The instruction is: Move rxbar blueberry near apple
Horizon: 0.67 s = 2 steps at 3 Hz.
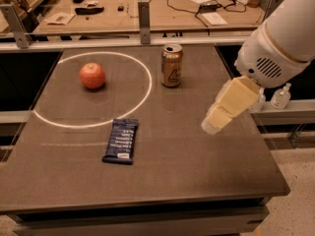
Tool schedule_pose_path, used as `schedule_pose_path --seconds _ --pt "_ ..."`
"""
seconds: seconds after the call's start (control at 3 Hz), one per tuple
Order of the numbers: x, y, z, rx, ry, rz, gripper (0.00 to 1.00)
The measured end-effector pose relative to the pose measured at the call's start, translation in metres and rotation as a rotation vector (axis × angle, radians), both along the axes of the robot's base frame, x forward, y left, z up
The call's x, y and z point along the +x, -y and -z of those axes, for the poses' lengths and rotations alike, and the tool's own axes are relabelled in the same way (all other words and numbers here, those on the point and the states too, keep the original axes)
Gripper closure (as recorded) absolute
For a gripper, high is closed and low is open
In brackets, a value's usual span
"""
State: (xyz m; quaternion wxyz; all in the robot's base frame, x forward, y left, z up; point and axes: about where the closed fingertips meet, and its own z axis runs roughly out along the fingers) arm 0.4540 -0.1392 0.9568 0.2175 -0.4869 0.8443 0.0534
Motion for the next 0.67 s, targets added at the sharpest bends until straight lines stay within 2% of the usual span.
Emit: schedule_pose_path --seconds 0.33,0.67 --pt "0.002 -0.017 0.009 0.006 -0.048 0.051 0.00" --pt "0.004 -0.035 0.019 0.022 -0.166 0.101 0.00"
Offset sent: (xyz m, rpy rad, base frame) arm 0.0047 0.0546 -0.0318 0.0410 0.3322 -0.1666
